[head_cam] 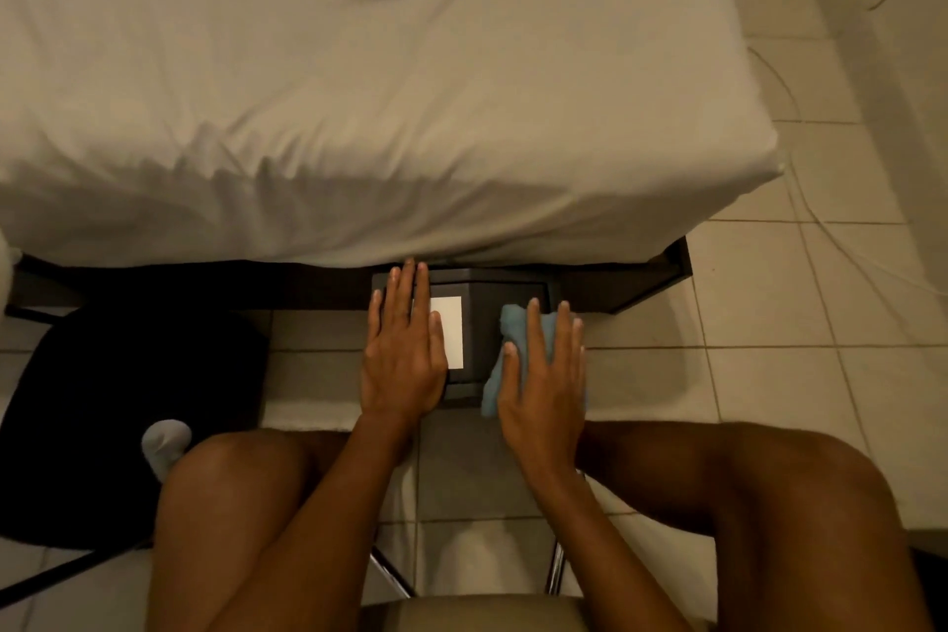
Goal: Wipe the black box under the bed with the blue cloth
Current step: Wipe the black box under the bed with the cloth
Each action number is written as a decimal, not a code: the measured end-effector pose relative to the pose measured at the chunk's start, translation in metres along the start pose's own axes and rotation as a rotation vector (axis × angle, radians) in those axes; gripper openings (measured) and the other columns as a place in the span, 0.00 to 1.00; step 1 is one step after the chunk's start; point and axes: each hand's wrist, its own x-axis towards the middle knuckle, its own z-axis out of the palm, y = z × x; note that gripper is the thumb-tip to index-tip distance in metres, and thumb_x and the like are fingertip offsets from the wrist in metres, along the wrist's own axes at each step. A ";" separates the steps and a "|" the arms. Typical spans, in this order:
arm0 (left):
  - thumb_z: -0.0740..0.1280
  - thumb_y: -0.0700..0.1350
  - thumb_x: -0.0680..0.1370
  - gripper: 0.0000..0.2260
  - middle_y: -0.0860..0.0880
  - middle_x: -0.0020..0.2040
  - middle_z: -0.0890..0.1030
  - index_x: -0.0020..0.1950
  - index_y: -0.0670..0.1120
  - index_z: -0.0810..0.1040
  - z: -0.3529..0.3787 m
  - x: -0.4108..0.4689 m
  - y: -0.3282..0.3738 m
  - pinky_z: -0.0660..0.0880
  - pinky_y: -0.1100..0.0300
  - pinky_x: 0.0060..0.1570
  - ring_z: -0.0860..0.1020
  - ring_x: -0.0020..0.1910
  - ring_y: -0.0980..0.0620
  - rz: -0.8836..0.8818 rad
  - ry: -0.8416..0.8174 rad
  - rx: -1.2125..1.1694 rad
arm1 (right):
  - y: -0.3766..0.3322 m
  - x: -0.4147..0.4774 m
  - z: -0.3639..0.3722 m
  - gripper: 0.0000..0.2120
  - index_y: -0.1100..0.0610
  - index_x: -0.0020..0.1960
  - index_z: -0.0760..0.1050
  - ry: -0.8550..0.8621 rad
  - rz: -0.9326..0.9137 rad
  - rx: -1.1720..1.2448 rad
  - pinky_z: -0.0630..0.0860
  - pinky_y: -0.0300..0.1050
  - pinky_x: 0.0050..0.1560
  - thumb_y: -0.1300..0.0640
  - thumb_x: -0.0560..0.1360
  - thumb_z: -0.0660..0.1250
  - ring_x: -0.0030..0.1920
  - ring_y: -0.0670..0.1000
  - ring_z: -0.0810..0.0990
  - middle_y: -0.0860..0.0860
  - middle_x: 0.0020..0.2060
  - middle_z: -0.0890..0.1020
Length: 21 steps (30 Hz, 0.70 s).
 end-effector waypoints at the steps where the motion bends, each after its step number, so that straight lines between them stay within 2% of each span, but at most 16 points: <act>1: 0.47 0.50 0.84 0.26 0.48 0.82 0.48 0.81 0.46 0.48 0.000 0.000 0.000 0.48 0.51 0.79 0.45 0.80 0.53 -0.002 -0.004 0.000 | -0.001 -0.013 0.002 0.28 0.46 0.79 0.50 -0.031 -0.043 -0.023 0.47 0.54 0.77 0.40 0.81 0.47 0.79 0.52 0.44 0.52 0.80 0.49; 4: 0.46 0.51 0.84 0.26 0.47 0.82 0.47 0.81 0.45 0.46 0.000 -0.001 0.000 0.47 0.50 0.79 0.44 0.81 0.52 0.001 -0.018 0.017 | 0.001 0.013 0.006 0.29 0.47 0.79 0.51 -0.055 -0.083 -0.055 0.48 0.56 0.78 0.39 0.80 0.46 0.79 0.53 0.44 0.54 0.79 0.50; 6: 0.44 0.51 0.83 0.26 0.47 0.82 0.46 0.81 0.45 0.45 0.001 0.001 0.001 0.46 0.50 0.79 0.44 0.81 0.51 0.005 -0.027 0.038 | -0.001 0.045 0.002 0.28 0.47 0.79 0.51 -0.007 0.020 0.010 0.53 0.58 0.77 0.41 0.81 0.49 0.79 0.55 0.47 0.55 0.79 0.52; 8: 0.43 0.52 0.83 0.27 0.47 0.82 0.46 0.81 0.45 0.45 0.000 0.001 0.001 0.44 0.50 0.79 0.44 0.80 0.51 -0.001 -0.037 0.044 | -0.003 0.041 0.000 0.28 0.46 0.79 0.49 0.036 0.104 0.058 0.55 0.58 0.76 0.42 0.82 0.51 0.79 0.55 0.48 0.54 0.79 0.51; 12: 0.44 0.52 0.83 0.27 0.48 0.82 0.43 0.81 0.46 0.42 0.000 0.002 0.001 0.40 0.51 0.79 0.41 0.80 0.52 -0.007 -0.053 0.022 | -0.003 -0.014 0.005 0.28 0.46 0.79 0.47 -0.036 -0.041 -0.051 0.45 0.53 0.77 0.41 0.81 0.49 0.79 0.52 0.43 0.52 0.80 0.47; 14: 0.43 0.53 0.83 0.27 0.48 0.82 0.42 0.81 0.46 0.42 0.001 0.002 0.000 0.40 0.51 0.78 0.41 0.80 0.52 -0.009 -0.051 0.022 | 0.003 0.008 0.006 0.29 0.47 0.79 0.49 -0.053 -0.083 -0.051 0.47 0.55 0.77 0.41 0.81 0.49 0.79 0.52 0.43 0.52 0.80 0.48; 18: 0.43 0.52 0.83 0.27 0.48 0.82 0.44 0.81 0.46 0.43 0.000 0.002 0.002 0.41 0.51 0.79 0.42 0.80 0.52 -0.002 -0.038 0.038 | -0.004 0.046 0.000 0.28 0.48 0.79 0.50 0.037 0.095 0.046 0.56 0.58 0.76 0.43 0.81 0.51 0.79 0.55 0.48 0.54 0.79 0.51; 21: 0.43 0.53 0.83 0.27 0.48 0.82 0.44 0.81 0.46 0.42 -0.001 0.001 0.002 0.40 0.51 0.78 0.41 0.80 0.52 -0.009 -0.051 0.012 | -0.010 -0.005 0.008 0.29 0.48 0.79 0.49 -0.015 -0.031 -0.015 0.50 0.56 0.77 0.42 0.81 0.50 0.79 0.53 0.45 0.53 0.79 0.49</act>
